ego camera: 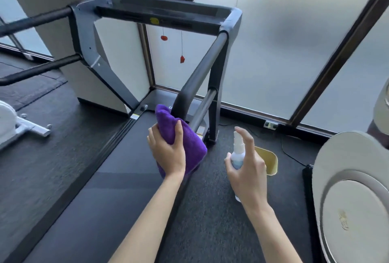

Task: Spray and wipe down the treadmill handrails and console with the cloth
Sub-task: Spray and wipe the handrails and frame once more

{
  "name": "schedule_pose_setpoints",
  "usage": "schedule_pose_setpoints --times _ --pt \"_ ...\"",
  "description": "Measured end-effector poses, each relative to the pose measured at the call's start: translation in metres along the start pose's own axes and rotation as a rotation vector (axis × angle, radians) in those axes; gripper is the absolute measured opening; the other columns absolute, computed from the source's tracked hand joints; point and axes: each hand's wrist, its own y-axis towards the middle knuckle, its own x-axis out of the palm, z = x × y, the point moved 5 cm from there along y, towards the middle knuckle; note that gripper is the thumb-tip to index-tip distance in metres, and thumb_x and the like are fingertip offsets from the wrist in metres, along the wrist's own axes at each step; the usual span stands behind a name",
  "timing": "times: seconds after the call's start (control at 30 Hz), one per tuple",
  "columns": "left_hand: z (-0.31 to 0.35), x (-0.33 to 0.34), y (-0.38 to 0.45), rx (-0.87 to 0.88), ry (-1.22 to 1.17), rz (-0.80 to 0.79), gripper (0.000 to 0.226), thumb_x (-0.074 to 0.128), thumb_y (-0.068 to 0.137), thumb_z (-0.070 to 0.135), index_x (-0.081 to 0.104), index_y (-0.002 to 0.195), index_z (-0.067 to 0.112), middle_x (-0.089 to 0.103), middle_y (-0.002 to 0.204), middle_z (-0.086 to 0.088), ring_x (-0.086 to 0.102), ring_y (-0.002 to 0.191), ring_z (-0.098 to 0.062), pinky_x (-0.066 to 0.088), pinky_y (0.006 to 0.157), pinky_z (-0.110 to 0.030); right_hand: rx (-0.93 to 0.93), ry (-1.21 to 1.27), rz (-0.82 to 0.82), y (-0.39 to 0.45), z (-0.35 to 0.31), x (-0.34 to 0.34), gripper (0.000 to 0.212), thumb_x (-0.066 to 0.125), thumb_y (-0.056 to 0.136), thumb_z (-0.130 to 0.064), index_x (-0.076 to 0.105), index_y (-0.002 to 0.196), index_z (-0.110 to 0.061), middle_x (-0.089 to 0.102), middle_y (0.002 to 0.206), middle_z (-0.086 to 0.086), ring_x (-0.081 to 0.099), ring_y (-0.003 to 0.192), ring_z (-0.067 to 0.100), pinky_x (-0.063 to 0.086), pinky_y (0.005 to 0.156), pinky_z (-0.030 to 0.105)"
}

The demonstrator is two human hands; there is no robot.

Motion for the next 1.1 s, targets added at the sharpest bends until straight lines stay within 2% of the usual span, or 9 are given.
schedule_pose_setpoints --times 0.1,0.23,0.4,0.5,0.6,0.8,0.97,1.0,1.1 --pt "0.02 0.01 -0.004 0.058 0.075 0.185 0.054 0.055 0.083 0.055 0.058 0.099 0.003 0.06 0.1 -0.011 0.054 0.094 -0.03 0.043 0.083 -0.037 -0.07 -0.006 -0.108 0.026 0.022 -0.007 0.07 0.066 0.081 -0.008 0.033 0.134 -0.039 0.058 0.078 -0.003 0.054 0.055 0.016 0.046 0.054 0.027" --pt "0.028 0.015 -0.01 0.034 0.223 0.359 0.058 0.05 0.082 0.059 0.056 0.089 0.002 0.059 0.093 -0.012 0.049 0.084 -0.026 0.042 0.074 -0.038 -0.18 0.036 -0.292 0.062 0.046 -0.01 0.068 0.064 0.081 -0.01 0.034 0.132 -0.044 0.065 0.086 0.001 0.058 0.063 0.023 0.048 0.06 0.031" --pt "0.03 0.017 -0.014 -0.009 0.267 0.466 0.058 0.048 0.08 0.062 0.056 0.087 0.005 0.059 0.09 -0.008 0.05 0.086 -0.024 0.046 0.075 -0.04 -0.307 0.095 -0.445 0.104 0.052 0.009 0.071 0.066 0.08 -0.008 0.033 0.132 -0.044 0.063 0.087 0.003 0.057 0.064 0.024 0.047 0.06 0.032" --pt "0.026 0.019 -0.014 -0.024 0.269 0.52 0.055 0.051 0.08 0.06 0.053 0.082 0.005 0.058 0.084 -0.007 0.052 0.084 -0.025 0.046 0.075 -0.041 -0.37 0.108 -0.54 0.122 0.053 0.03 0.07 0.065 0.08 -0.008 0.035 0.135 -0.038 0.058 0.079 0.0 0.054 0.061 0.022 0.041 0.058 0.029" --pt "0.02 0.021 -0.015 -0.003 0.262 0.587 0.051 0.053 0.08 0.057 0.052 0.079 0.006 0.056 0.081 -0.005 0.053 0.083 -0.027 0.046 0.075 -0.041 -0.428 0.081 -0.627 0.132 0.055 0.054 0.07 0.063 0.08 -0.007 0.035 0.138 -0.035 0.053 0.08 -0.004 0.051 0.064 0.022 0.039 0.056 0.03" --pt "0.016 0.027 -0.018 -0.025 0.256 0.698 0.046 0.054 0.081 0.054 0.054 0.082 0.009 0.058 0.084 -0.004 0.056 0.085 -0.028 0.047 0.077 -0.04 -0.466 0.126 -0.818 0.149 0.05 0.087 0.067 0.058 0.081 -0.008 0.034 0.138 -0.035 0.057 0.083 0.0 0.055 0.075 0.029 0.046 0.064 0.039" --pt "0.006 0.044 -0.036 -0.096 0.254 0.941 0.034 0.048 0.086 0.059 0.052 0.093 0.027 0.053 0.092 0.016 0.048 0.095 -0.005 0.038 0.084 -0.024 -0.55 0.219 -0.917 0.163 0.04 0.104 0.065 0.057 0.082 -0.008 0.036 0.138 -0.033 0.055 0.074 0.0 0.052 0.069 0.027 0.041 0.061 0.036" --pt "-0.001 0.052 -0.044 -0.128 0.217 1.009 0.033 0.047 0.086 0.057 0.051 0.098 0.027 0.053 0.096 0.013 0.047 0.098 -0.007 0.038 0.088 -0.026 -0.565 0.243 -0.94 0.166 0.039 0.108 0.064 0.056 0.083 -0.007 0.036 0.138 -0.033 0.054 0.073 0.0 0.051 0.068 0.026 0.041 0.061 0.036" --pt "-0.026 0.076 -0.062 -0.229 0.036 1.198 0.038 0.048 0.092 0.041 0.051 0.111 0.007 0.058 0.108 -0.011 0.055 0.104 -0.028 0.043 0.094 -0.038 -0.639 0.297 -1.013 0.175 0.043 0.114 0.064 0.057 0.083 -0.007 0.036 0.137 -0.035 0.056 0.073 -0.001 0.051 0.066 0.025 0.043 0.061 0.036"
